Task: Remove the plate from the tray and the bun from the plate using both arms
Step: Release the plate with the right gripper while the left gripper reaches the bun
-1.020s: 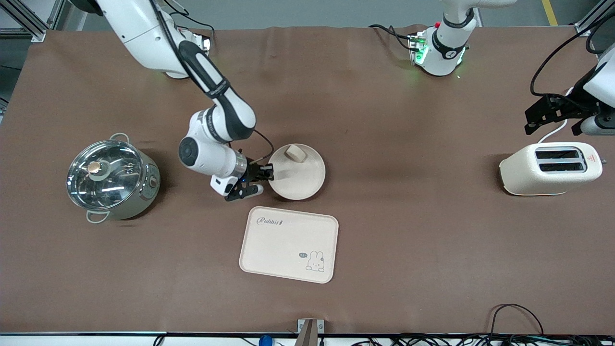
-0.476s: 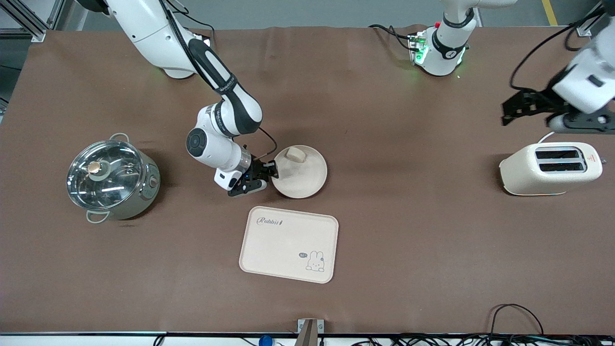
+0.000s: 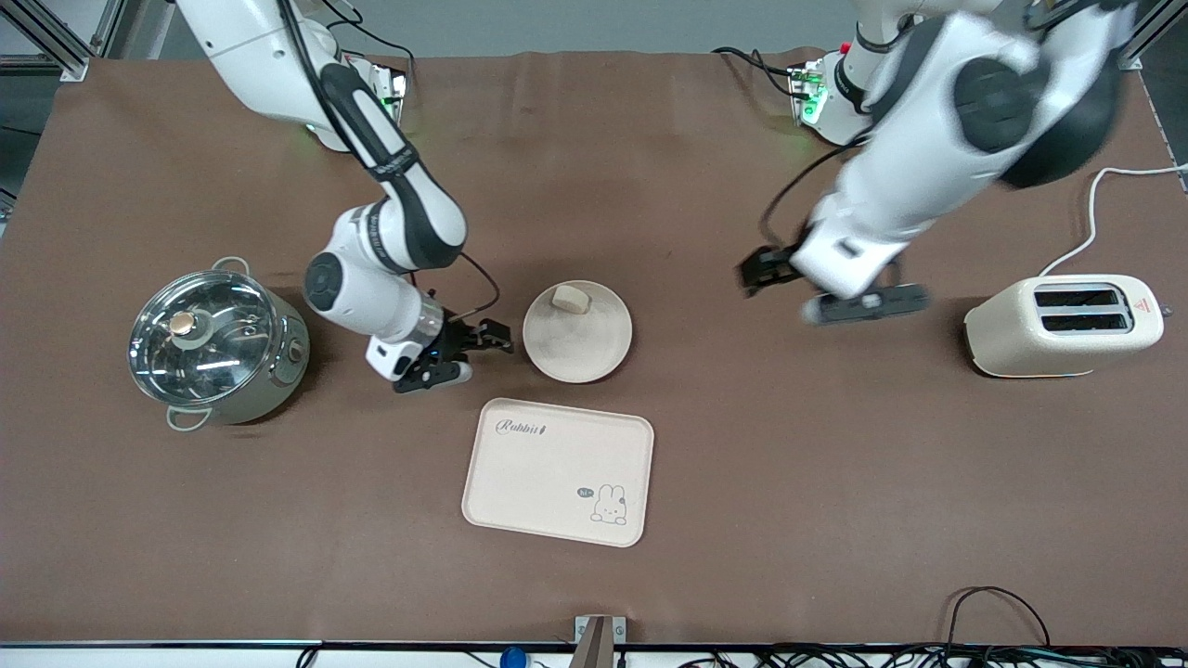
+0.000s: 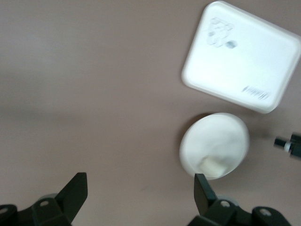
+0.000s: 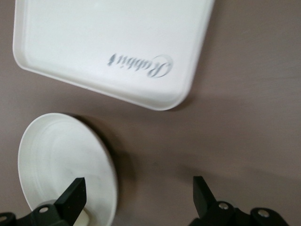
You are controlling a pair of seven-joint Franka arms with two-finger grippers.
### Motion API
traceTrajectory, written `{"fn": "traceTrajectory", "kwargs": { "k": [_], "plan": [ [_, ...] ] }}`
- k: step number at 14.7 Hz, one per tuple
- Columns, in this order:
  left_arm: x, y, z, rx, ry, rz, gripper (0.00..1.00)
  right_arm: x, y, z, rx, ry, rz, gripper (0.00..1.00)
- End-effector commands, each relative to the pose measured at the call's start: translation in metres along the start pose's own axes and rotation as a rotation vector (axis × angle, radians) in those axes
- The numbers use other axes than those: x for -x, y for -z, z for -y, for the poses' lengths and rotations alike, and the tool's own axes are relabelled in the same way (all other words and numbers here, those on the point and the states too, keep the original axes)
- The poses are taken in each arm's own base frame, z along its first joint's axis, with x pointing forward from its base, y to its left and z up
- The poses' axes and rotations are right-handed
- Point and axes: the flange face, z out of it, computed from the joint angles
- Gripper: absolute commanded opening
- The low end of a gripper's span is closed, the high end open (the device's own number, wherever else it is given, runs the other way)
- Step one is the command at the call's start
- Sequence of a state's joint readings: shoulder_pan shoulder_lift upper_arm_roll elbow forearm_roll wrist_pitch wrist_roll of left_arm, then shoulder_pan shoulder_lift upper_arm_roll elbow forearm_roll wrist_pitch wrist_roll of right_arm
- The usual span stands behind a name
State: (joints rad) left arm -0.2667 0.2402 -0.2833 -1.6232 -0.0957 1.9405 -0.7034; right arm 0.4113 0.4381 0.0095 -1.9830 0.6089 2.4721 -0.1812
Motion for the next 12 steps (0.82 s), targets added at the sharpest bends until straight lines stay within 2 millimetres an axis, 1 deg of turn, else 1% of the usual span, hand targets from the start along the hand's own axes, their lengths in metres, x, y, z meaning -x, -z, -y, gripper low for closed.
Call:
{"fn": "traceTrajectory", "kwargs": {
  "k": [1, 2, 3, 4, 5, 6, 7, 8, 9, 10, 11, 12],
  "plan": [
    [0.025, -0.080, -0.072, -0.018, 0.010, -0.089, 0.99, -0.018, 0.065, -0.028, 0.098, 0.074, 0.014, 1.00],
    [0.036, -0.115, -0.092, -0.012, 0.022, -0.120, 0.98, -0.024, 0.089, -0.038, 0.145, 0.098, 0.027, 1.00],
    [0.049, -0.148, -0.112, 0.004, 0.024, -0.145, 0.98, -0.029, 0.107, -0.046, 0.159, 0.092, 0.036, 1.00],
    [0.074, -0.188, -0.134, 0.016, 0.010, -0.152, 0.97, -0.036, 0.125, -0.059, 0.163, 0.074, 0.031, 1.00],
    [0.087, -0.215, -0.143, 0.019, 0.011, -0.156, 0.97, -0.043, 0.145, -0.069, 0.168, 0.057, 0.019, 1.00],
    [0.094, -0.234, -0.148, 0.033, 0.014, -0.162, 0.97, -0.045, 0.169, -0.073, 0.164, 0.037, 0.018, 1.00],
    [0.102, -0.247, -0.153, 0.048, 0.018, -0.167, 0.97, -0.046, 0.191, -0.077, 0.163, 0.026, 0.035, 1.00],
    [0.109, -0.261, -0.156, 0.050, 0.020, -0.169, 0.97, -0.045, 0.216, -0.094, 0.186, 0.008, 0.062, 1.00],
    [0.122, -0.276, -0.160, 0.039, 0.006, -0.173, 0.97, -0.045, 0.250, -0.103, 0.220, 0.010, 0.053, 1.00],
    [0.128, -0.285, -0.162, 0.033, 0.009, -0.177, 0.97, -0.045, 0.277, -0.107, 0.259, 0.015, 0.054, 1.00],
    [0.132, -0.288, -0.163, 0.029, 0.011, -0.184, 0.97, -0.042, 0.312, -0.111, 0.296, 0.018, 0.060, 1.00],
    [0.134, -0.290, -0.161, 0.023, 0.002, -0.191, 0.97, -0.036, 0.341, -0.122, 0.319, 0.008, 0.072, 1.00]
  ]
}}
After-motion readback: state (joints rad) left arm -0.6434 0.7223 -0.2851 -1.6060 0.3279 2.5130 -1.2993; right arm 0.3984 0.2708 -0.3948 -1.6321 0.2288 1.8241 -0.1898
